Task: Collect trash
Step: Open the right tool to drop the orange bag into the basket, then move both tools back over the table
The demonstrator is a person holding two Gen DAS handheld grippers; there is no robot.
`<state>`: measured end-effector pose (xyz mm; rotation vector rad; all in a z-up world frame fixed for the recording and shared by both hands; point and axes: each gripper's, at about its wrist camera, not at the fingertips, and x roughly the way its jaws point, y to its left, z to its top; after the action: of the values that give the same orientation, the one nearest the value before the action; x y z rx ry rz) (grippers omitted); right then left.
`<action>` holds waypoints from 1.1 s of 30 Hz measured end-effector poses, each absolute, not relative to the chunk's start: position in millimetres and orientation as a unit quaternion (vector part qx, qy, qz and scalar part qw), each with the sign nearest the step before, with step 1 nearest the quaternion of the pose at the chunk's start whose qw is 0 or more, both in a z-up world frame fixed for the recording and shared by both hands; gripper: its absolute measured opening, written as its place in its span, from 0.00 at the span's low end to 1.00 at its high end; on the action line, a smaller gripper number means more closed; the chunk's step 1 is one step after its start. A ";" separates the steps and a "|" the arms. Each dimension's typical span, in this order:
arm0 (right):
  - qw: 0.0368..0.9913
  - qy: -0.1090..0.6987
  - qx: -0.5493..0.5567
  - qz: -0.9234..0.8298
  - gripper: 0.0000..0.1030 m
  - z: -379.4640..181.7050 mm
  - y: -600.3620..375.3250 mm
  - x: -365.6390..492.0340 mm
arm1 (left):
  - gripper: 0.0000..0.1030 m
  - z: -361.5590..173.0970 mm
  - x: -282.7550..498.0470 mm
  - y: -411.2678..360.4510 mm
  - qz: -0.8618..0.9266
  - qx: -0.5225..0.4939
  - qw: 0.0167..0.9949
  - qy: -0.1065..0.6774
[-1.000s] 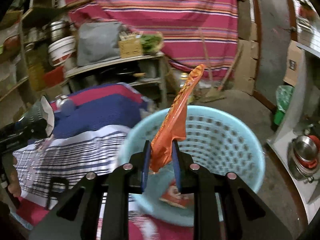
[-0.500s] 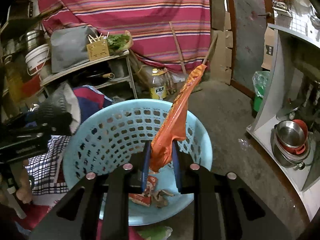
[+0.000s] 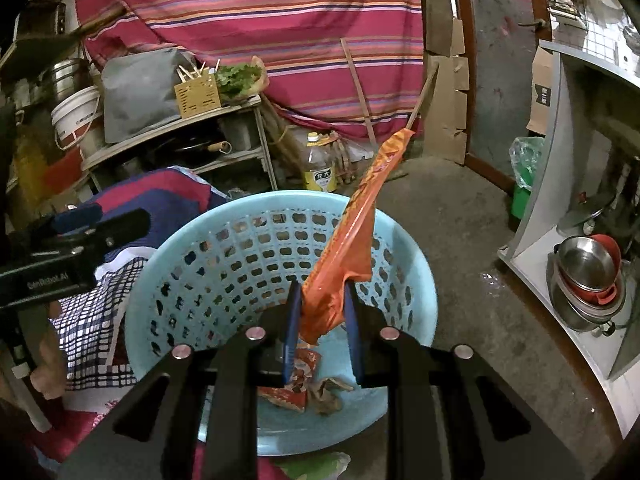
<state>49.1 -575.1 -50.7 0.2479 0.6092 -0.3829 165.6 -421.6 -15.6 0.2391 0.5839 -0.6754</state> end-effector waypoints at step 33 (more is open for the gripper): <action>0.922 0.308 0.069 -0.225 0.82 -51.3 -492.4 91.5 | 0.95 18.8 202.8 -114.0 -0.048 0.041 0.958 0.280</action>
<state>91.5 -492.4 -51.3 0.1420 0.6318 -0.4627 202.8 -114.0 18.8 0.0822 0.5683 -0.0967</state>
